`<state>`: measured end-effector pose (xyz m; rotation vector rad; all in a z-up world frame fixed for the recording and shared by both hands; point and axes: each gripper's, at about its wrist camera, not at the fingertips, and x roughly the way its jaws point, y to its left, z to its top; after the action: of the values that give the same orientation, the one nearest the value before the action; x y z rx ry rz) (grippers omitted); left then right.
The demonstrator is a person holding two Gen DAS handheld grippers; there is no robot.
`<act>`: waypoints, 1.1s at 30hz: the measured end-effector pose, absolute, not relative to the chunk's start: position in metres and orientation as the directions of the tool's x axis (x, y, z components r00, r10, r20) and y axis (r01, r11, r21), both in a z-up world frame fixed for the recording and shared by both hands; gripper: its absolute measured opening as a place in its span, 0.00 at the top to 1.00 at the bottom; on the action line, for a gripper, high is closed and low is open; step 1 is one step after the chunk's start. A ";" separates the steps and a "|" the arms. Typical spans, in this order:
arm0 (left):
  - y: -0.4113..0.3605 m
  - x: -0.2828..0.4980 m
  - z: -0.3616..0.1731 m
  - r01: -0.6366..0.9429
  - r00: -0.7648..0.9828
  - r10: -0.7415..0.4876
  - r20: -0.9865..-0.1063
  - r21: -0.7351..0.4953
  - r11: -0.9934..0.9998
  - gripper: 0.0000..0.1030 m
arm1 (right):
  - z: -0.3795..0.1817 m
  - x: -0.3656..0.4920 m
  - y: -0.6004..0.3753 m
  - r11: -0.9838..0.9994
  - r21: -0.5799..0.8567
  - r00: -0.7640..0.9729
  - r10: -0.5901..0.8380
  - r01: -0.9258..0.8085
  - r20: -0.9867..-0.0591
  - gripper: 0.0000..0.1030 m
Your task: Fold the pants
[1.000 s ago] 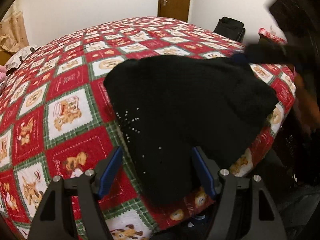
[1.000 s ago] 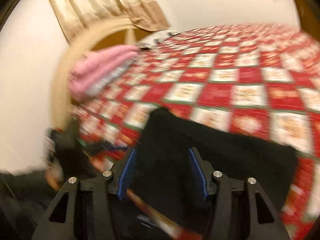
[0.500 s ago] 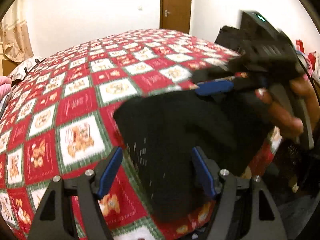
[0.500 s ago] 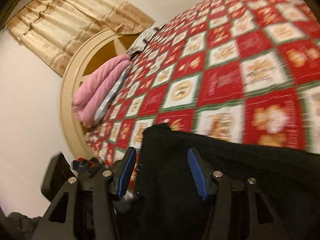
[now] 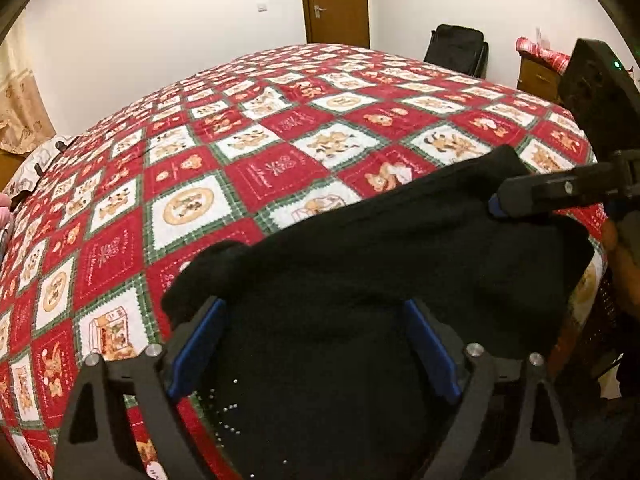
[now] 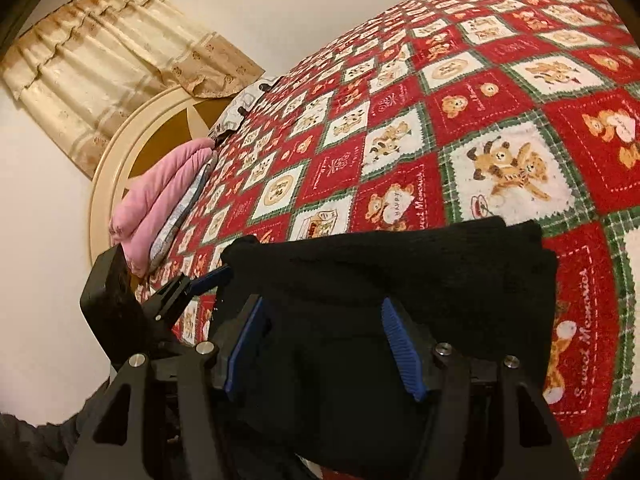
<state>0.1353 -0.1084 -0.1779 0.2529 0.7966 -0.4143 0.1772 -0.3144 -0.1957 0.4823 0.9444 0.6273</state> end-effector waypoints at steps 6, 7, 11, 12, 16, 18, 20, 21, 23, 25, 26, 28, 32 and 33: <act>-0.100 0.125 -0.167 0.437 0.628 -0.263 -0.732 0.053 0.898 0.10 | -0.187 0.165 -0.319 0.740 0.607 0.457 0.664 -0.290 -0.592 0.40; -0.098 0.123 -0.164 0.435 0.635 -0.262 -0.727 0.056 0.899 0.10 | -0.184 0.160 -0.322 0.748 0.596 0.470 0.655 -0.292 -0.591 0.40; -0.077 0.108 -0.154 0.424 0.661 -0.257 -0.705 0.068 0.903 0.01 | -0.176 0.143 -0.342 0.786 0.551 0.533 0.606 -0.282 -0.591 0.40; -0.070 0.105 -0.155 0.416 0.663 -0.251 -0.705 0.069 0.907 0.01 | -0.176 0.140 -0.350 0.794 0.548 0.549 0.591 -0.263 -0.592 0.39; -0.052 0.111 -0.172 0.362 0.649 -0.201 -0.734 0.065 0.930 0.01 | -0.181 0.138 -0.374 0.830 0.525 0.598 0.519 -0.185 -0.610 0.39; -0.044 0.116 -0.182 0.340 0.630 -0.210 -0.747 0.023 0.940 0.01 | -0.185 0.139 -0.375 0.858 0.488 0.607 0.475 -0.160 -0.636 0.39; -0.041 0.118 -0.187 0.339 0.615 -0.236 -0.753 -0.018 0.941 0.01 | -0.190 0.142 -0.369 0.887 0.434 0.606 0.435 -0.160 -0.666 0.39; -0.040 0.120 -0.189 0.335 0.607 -0.245 -0.756 -0.035 0.941 0.01 | -0.194 0.143 -0.364 0.894 0.415 0.599 0.428 -0.169 -0.677 0.39; -0.042 0.123 -0.193 0.335 0.604 -0.258 -0.754 -0.054 0.941 0.01 | -0.201 0.144 -0.359 0.906 0.384 0.596 0.409 -0.176 -0.691 0.39; -0.044 0.126 -0.196 0.330 0.599 -0.263 -0.756 -0.066 0.942 0.01 | -0.204 0.144 -0.354 0.918 0.348 0.606 0.387 -0.187 -0.695 0.39; -0.045 0.127 -0.198 0.330 0.596 -0.270 -0.756 -0.076 0.941 0.01 | -0.204 0.143 -0.353 0.921 0.340 0.611 0.382 -0.190 -0.693 0.39; -0.045 0.128 -0.201 0.327 0.591 -0.278 -0.757 -0.089 0.941 0.00 | -0.205 0.142 -0.351 0.925 0.325 0.621 0.374 -0.197 -0.689 0.39; -0.046 0.130 -0.202 0.329 0.600 -0.278 -0.750 -0.086 0.940 0.00 | -0.204 0.139 -0.349 0.924 0.319 0.629 0.378 -0.210 -0.680 0.39; -0.046 0.130 -0.202 0.330 0.600 -0.280 -0.749 -0.087 0.940 0.00 | -0.203 0.138 -0.347 0.923 0.317 0.628 0.382 -0.218 -0.679 0.39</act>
<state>0.1302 -0.0458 -0.2023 0.0630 0.8574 -0.3542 0.1380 -0.3472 -0.2033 0.2131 0.8243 0.3467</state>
